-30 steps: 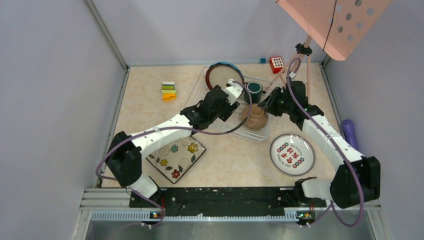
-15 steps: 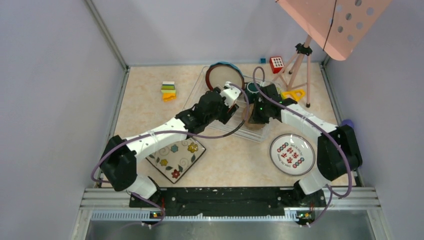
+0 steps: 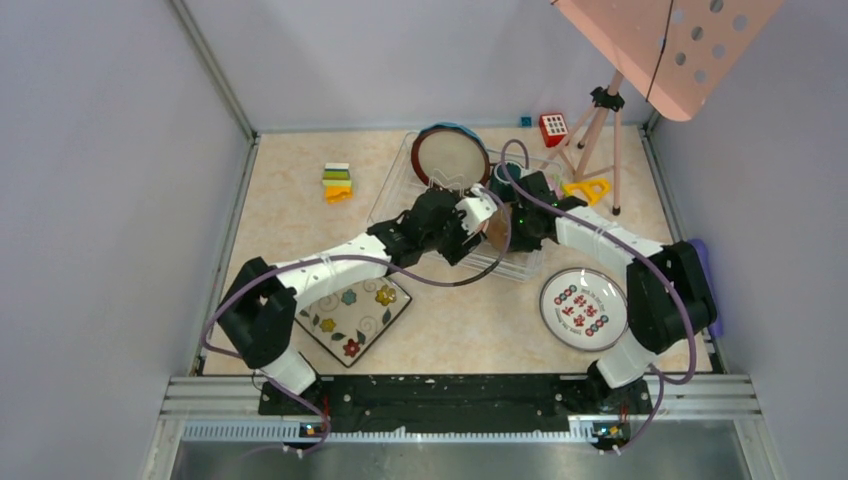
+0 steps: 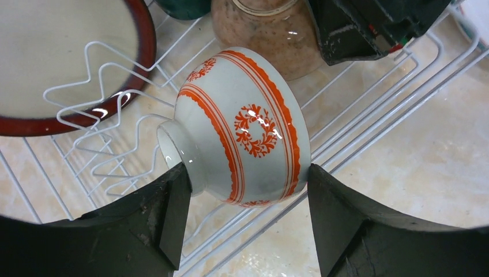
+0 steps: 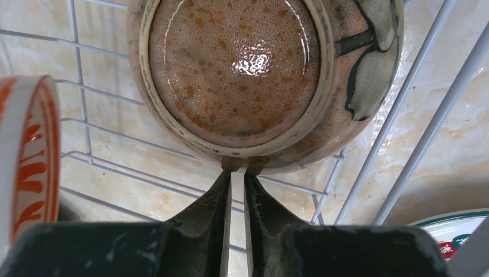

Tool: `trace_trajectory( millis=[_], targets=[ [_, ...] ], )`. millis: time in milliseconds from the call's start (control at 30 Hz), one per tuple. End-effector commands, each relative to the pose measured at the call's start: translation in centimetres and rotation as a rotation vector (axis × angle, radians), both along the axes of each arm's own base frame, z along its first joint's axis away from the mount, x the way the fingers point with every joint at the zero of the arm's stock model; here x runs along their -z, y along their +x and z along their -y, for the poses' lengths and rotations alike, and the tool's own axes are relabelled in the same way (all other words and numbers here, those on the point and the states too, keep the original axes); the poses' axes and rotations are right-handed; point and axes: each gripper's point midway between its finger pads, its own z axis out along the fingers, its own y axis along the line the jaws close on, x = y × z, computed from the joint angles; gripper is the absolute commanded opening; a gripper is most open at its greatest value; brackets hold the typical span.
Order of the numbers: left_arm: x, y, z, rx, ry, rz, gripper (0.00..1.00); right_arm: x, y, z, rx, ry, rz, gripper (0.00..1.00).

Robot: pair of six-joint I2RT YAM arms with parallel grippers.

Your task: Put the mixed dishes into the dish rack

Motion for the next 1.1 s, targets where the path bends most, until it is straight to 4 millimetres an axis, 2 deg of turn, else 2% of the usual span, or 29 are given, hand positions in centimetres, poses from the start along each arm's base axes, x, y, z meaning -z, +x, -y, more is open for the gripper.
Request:
trace_trajectory(
  millis=[0,100,200,367,433,467,500,533,567,600,633,667,900,1067],
  targets=[
    [-1.5,0.1,2.0,0.125,0.023,0.063,0.0,-5.6,4.0,-0.5,0.03,0.066,0.24,0.15],
    [-0.1,0.0,2.2,0.156,0.096,0.042,0.0,-7.5,3.3,0.2,0.041,0.082,0.277,0.21],
    [1.5,-0.5,2.3,0.206,0.163,-0.008,0.0,-9.2,2.8,1.3,0.062,0.093,0.316,0.31],
    [2.9,-1.1,2.1,0.246,0.24,-0.053,0.0,-10.2,2.1,3.0,0.103,0.114,0.344,0.46],
    [3.3,-1.1,1.7,0.244,0.281,-0.063,0.0,-10.5,2.0,3.5,0.117,0.126,0.356,0.57],
    [3.5,-1.2,1.5,0.245,0.294,-0.07,0.06,-10.7,1.9,3.7,0.121,0.133,0.361,0.63],
    [3.5,-1.3,1.4,0.247,0.302,-0.078,0.16,-10.8,1.9,3.6,0.118,0.141,0.364,0.67],
    [3.5,-1.4,1.4,0.246,0.306,-0.088,0.33,-10.8,1.8,3.6,0.114,0.146,0.365,0.7],
    [3.4,-1.4,1.4,0.243,0.306,-0.095,0.6,-10.8,1.8,3.4,0.107,0.154,0.364,0.71],
    [3.4,-1.5,1.4,0.242,0.305,-0.103,0.8,-10.7,1.7,3.2,0.097,0.161,0.357,0.75],
    [3.3,-1.6,1.5,0.241,0.304,-0.112,0.92,-10.7,1.7,3.1,0.092,0.164,0.354,0.75],
    [3.2,-1.6,1.5,0.241,0.303,-0.119,0.95,-10.6,1.5,2.8,0.076,0.177,0.344,0.76],
    [1.0,-2.6,2.1,0.257,0.228,-0.138,0.97,-9.2,1.0,1.0,0.013,0.248,0.298,0.76],
    [-1.6,-2.2,2.4,0.176,0.135,-0.126,0.89,-8.6,0.8,-0.2,-0.045,0.298,0.28,0.71]
  ],
)
